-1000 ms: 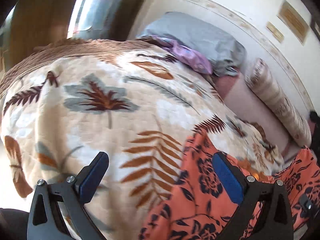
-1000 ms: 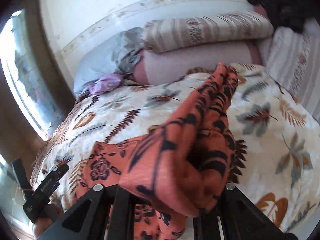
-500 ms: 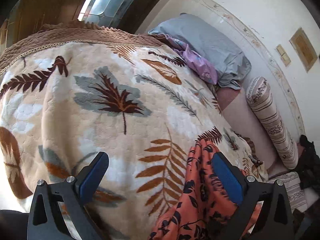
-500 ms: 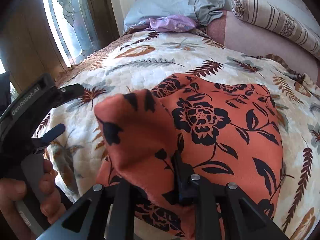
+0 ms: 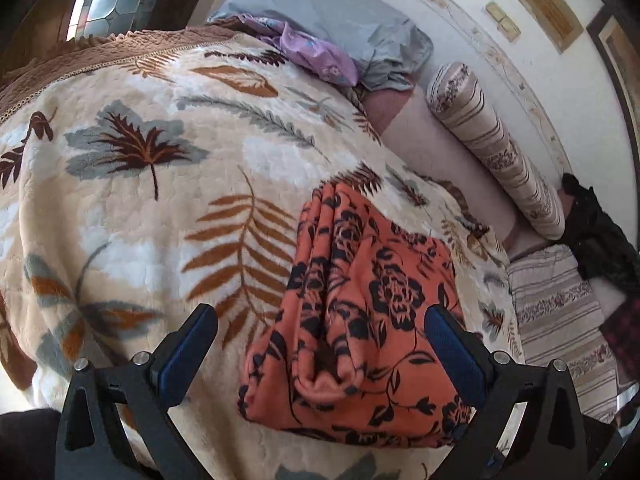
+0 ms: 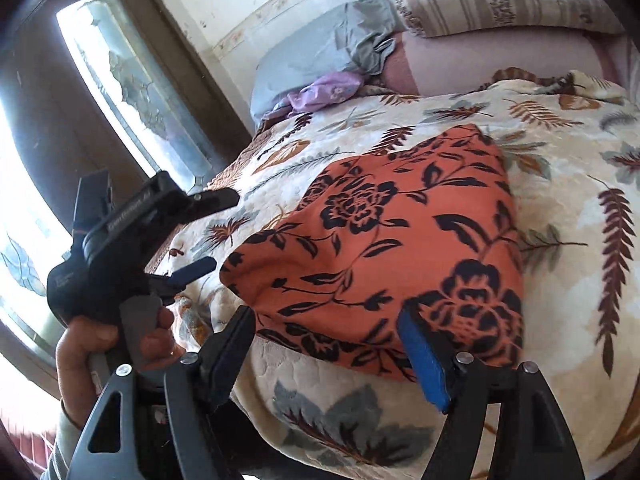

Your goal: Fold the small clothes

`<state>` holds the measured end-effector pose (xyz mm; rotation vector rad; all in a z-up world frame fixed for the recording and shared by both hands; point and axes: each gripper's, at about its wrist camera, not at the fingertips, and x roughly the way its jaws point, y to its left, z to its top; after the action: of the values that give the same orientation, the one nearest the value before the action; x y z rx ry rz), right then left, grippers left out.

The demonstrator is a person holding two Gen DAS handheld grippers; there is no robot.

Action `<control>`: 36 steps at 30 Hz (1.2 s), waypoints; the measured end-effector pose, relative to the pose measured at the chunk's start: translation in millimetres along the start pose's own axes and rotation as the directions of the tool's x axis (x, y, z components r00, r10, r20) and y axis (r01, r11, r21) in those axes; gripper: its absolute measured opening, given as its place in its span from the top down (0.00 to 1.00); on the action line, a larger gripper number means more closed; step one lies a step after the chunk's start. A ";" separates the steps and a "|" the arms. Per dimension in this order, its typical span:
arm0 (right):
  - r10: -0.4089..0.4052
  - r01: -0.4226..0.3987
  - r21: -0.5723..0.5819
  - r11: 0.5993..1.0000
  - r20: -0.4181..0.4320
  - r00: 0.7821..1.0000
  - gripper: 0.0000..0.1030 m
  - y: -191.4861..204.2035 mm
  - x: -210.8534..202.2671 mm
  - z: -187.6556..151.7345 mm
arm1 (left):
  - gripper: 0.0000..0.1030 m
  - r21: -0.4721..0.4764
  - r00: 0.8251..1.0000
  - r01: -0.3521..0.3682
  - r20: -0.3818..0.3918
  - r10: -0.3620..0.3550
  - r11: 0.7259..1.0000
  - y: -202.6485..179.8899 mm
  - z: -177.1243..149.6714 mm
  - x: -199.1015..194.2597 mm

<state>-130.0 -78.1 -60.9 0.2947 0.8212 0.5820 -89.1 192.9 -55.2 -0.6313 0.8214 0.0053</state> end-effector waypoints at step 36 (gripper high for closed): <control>-0.101 0.122 0.095 0.988 -0.199 0.975 0.60 -84.1 59.7 95.0 | 0.21 0.208 0.976 -0.168 -0.101 0.192 0.963 -13.2 -17.0 62.3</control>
<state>5.3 -113.0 -73.5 0.2900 1.0526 0.4670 -54.4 158.7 -99.5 -0.3688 0.9812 0.0511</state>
